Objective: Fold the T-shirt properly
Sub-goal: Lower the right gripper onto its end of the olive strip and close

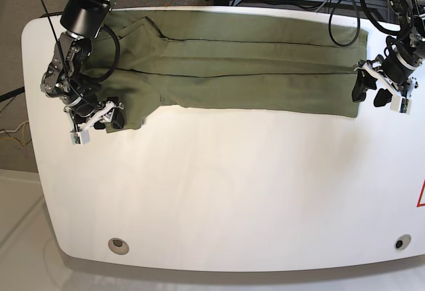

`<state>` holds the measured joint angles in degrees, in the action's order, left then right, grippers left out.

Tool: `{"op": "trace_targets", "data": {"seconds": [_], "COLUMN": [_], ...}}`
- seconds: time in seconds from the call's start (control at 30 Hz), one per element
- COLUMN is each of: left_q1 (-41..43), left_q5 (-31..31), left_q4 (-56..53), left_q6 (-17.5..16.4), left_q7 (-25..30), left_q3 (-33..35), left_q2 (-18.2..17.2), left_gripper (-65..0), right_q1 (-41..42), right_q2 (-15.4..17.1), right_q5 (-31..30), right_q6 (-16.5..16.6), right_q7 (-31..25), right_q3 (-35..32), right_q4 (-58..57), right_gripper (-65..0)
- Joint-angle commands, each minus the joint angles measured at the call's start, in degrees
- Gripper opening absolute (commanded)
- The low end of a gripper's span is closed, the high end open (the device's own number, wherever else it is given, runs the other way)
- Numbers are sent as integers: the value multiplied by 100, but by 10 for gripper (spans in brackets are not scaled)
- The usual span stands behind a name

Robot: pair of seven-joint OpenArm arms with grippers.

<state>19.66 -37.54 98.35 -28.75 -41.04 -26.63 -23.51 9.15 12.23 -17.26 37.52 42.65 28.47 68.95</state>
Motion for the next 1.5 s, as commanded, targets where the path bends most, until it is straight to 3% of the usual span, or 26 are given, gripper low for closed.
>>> {"op": "trace_targets", "data": {"seconds": [0.0, 0.2, 0.27, 0.43, 0.87, 1.0, 1.47], "left_q1": [-40, -29, -14, -22, -13, -24, -48], "left_q5": [-76, -62, -98, -106, -108, -105, -99], "left_q4": [65, 60, 68, 57, 52, 61, 60], "left_q6": [-26, -22, -19, -22, -18, -25, -20], "left_q7": [105, 123, 145, 124, 97, 110, 170], "left_q3": [-41, -23, -24, -34, -38, -32, -41], "left_q2": [-105, -93, -87, -93, -95, -80, -70], "left_gripper": [-289, -291, -289, -291, -288, -290, -286], "right_q1": [31, -14, -2, -1, -281, -581, -1690], "right_q2": [60, 41, -37, -109, -204, -169, -203], "right_q5": [-19, -6, 18, 1, -657, -1246, -2357], "right_q6": [-15, -15, -30, 21, 248, 248, 248], "right_q7": [109, 145, 213, 424, 1777, 2152, 2507], "right_q3": [-10, -57, -113, -119, -109, -82, -102], "right_q4": [47, 69, 107, 267, 2265, 2821, 4202], "right_gripper": [-323, -379, -502, -650, -650, -650, -650]}}
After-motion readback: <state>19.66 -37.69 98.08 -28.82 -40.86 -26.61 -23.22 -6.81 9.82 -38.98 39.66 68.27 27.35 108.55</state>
